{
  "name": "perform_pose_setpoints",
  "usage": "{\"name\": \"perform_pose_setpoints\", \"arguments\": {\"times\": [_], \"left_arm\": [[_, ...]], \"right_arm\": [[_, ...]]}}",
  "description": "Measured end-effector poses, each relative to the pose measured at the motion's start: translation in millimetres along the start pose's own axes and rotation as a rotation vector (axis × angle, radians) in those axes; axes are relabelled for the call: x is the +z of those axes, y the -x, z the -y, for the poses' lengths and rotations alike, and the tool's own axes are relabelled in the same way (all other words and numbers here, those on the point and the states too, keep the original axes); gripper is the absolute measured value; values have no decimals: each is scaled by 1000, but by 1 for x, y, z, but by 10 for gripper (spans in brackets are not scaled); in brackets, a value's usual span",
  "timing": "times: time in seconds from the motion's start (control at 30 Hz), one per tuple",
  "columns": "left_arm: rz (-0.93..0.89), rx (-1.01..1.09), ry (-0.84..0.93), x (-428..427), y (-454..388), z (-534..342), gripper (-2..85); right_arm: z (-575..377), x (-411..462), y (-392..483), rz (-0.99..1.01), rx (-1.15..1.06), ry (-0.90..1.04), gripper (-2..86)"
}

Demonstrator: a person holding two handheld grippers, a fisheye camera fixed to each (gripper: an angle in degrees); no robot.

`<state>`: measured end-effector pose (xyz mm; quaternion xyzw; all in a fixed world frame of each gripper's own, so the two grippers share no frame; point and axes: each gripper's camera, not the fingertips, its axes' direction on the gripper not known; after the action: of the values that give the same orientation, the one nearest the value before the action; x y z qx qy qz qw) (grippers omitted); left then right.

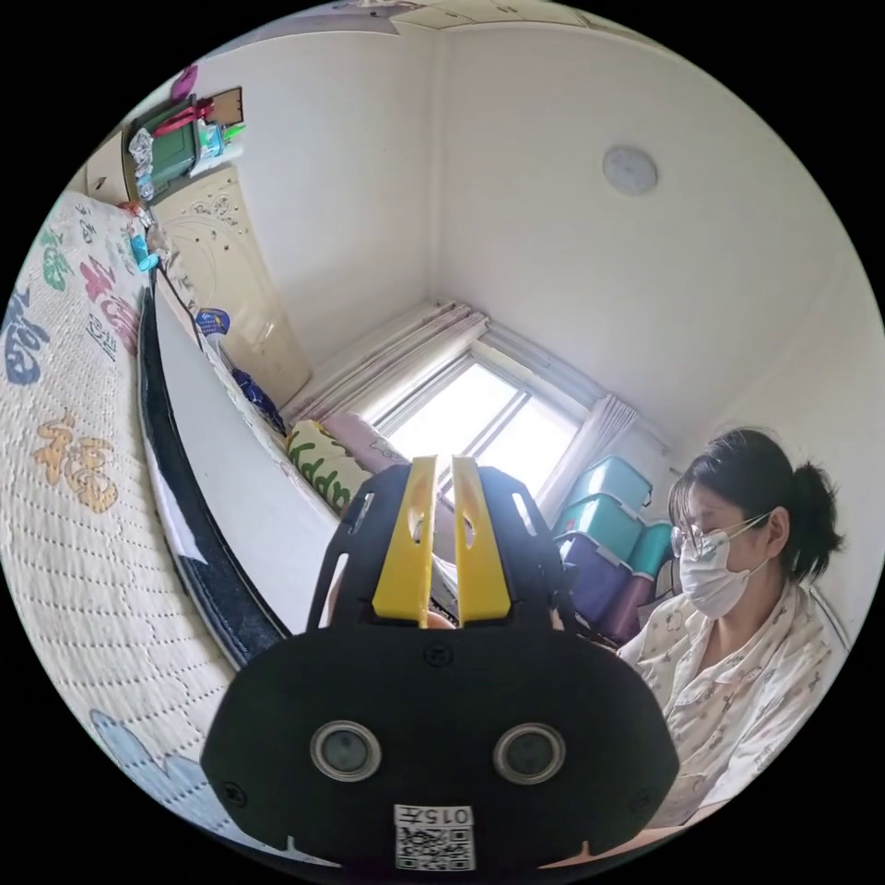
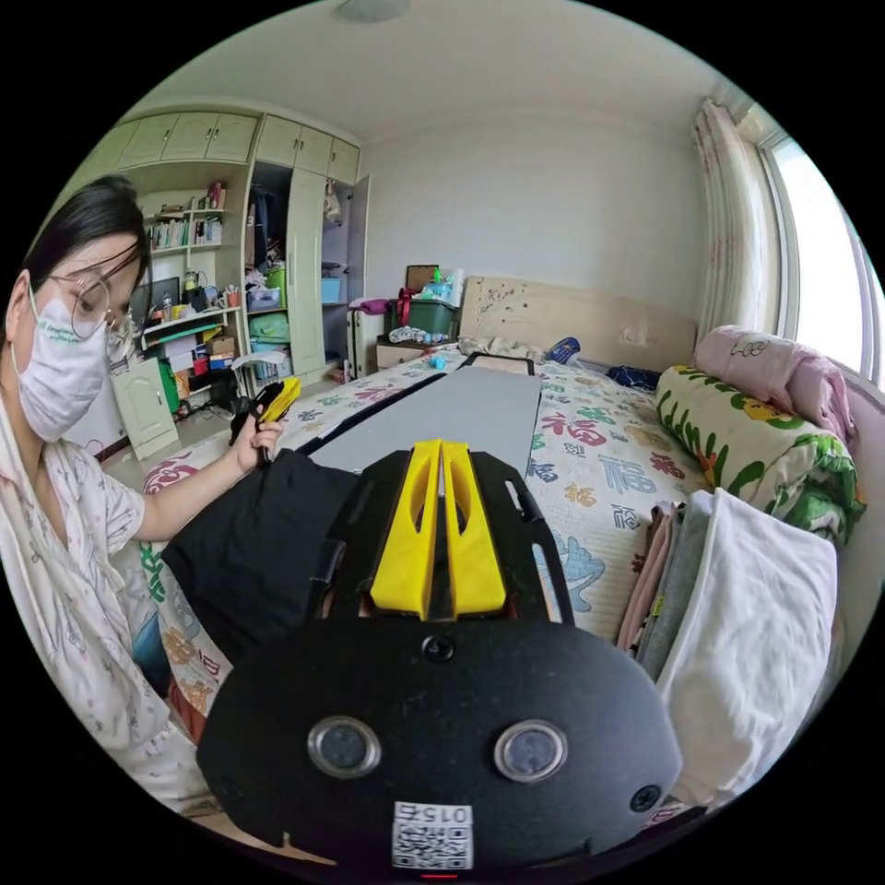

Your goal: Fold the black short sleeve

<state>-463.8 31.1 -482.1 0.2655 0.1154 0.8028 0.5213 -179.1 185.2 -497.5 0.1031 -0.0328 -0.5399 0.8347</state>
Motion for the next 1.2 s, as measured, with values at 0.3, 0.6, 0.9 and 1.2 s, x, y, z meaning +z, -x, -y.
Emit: {"name": "perform_pose_setpoints", "arguments": {"times": [0.3,0.6,0.9,1.2], "left_arm": [[72,20,33,18,-4,38,4],[414,85,7,5,-5,115,37],[415,68,-116,-52,79,209,-2],[692,-48,-27,-5,120,364,-6]], "right_arm": [[-1,36,-55,-4,119,-143,-10],[28,86,-167,-15,167,-265,-10],[18,166,-313,59,217,-238,-9],[3,126,-414,227,499,-474,-5]]}}
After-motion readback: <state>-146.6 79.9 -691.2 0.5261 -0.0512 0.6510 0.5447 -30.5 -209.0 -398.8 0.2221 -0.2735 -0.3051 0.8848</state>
